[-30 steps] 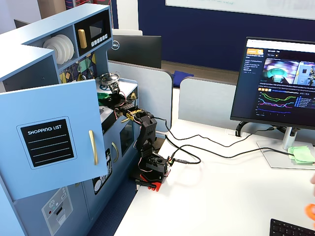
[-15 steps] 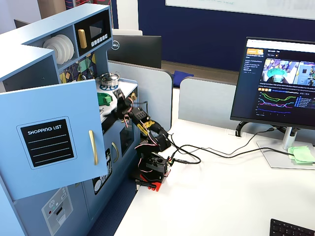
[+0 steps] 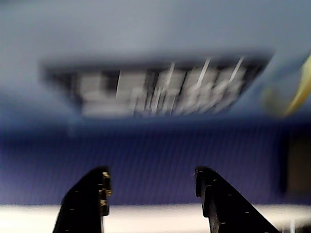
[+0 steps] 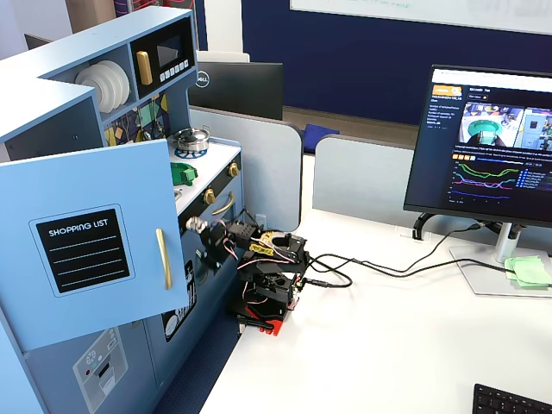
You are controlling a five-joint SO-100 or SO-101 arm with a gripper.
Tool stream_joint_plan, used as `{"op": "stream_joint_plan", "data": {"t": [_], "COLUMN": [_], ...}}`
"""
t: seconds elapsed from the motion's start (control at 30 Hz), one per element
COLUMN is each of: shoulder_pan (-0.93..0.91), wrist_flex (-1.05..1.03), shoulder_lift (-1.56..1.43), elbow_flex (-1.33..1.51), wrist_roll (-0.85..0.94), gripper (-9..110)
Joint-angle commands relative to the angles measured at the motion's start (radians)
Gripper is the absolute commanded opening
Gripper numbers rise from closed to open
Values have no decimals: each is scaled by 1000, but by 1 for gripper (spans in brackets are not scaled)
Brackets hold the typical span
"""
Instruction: Take off the lid from the green recipient and place it on the counter
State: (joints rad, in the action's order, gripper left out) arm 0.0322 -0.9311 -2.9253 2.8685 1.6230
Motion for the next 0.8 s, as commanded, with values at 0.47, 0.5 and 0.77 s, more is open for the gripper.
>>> {"op": "stream_joint_plan", "data": {"t": [0.47,0.5,0.77], "shoulder_pan": [-54,-51,-57], "wrist_flex": [-594,-598,-603], "shoulder_lift": [-252,-253,-253], "elbow_flex": [127,127,127], "wrist_roll": [-34,-52,-81], "gripper": [1,1,1]}}
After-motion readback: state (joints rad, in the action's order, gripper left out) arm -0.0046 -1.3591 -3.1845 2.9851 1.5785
